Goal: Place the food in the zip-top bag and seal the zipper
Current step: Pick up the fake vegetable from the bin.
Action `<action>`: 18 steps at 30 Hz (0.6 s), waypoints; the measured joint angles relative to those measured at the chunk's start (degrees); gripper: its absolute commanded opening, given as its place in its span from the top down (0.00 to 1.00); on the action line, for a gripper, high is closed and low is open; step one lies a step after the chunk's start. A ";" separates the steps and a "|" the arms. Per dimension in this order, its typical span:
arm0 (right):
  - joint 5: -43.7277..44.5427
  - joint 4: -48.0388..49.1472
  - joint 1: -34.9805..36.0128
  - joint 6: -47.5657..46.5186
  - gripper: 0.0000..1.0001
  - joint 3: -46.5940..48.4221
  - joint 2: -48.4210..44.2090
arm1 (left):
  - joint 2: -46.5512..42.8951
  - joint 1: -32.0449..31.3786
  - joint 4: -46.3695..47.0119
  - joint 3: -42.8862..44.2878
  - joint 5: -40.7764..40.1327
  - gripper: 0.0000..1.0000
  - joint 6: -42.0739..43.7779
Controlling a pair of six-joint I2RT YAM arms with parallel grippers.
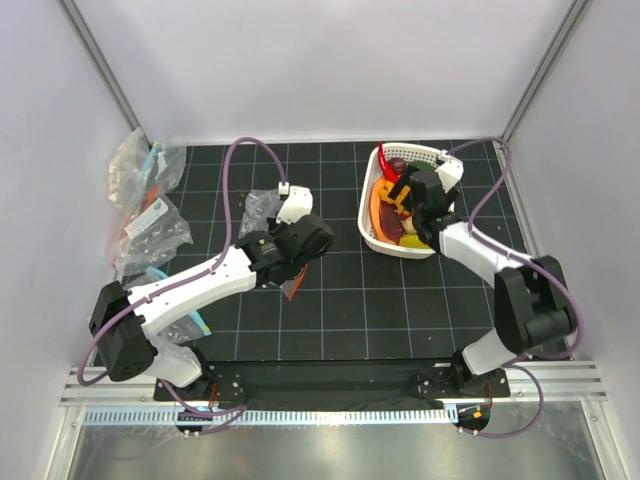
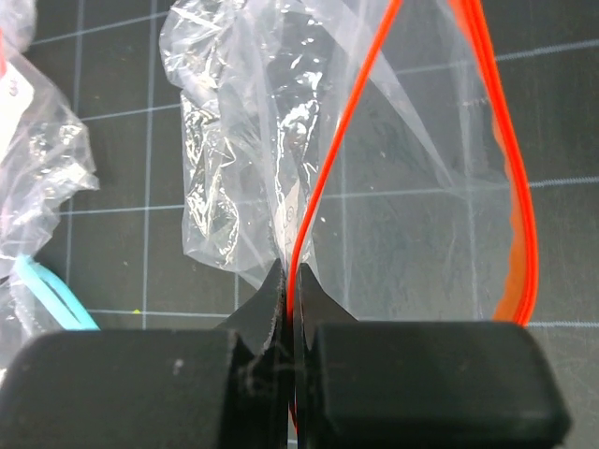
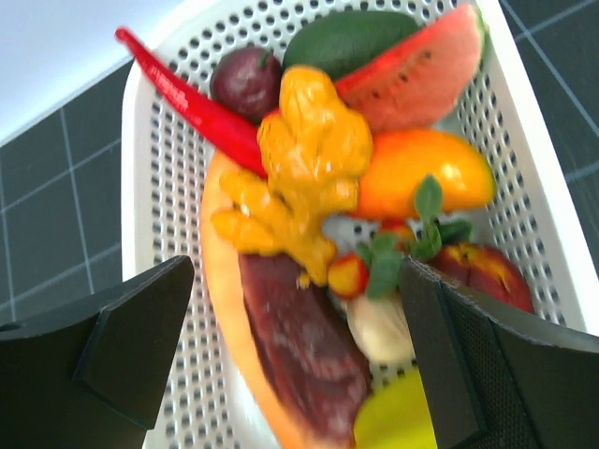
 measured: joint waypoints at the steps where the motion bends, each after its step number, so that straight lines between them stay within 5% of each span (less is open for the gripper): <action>1: -0.28 -0.13 -0.68 -0.02 0.00 2.23 2.54 | 0.37 0.00 0.00 0.07 0.50 1.00 0.02; 16: 13.94 -8.85 -1.64 -1.90 0.01 26.14 29.77 | -0.42 0.00 0.50 -0.11 4.20 1.00 0.24; 18: 16.20 -9.35 -1.73 -1.99 0.18 27.19 30.91 | -1.25 0.00 0.63 -0.26 4.63 1.00 0.24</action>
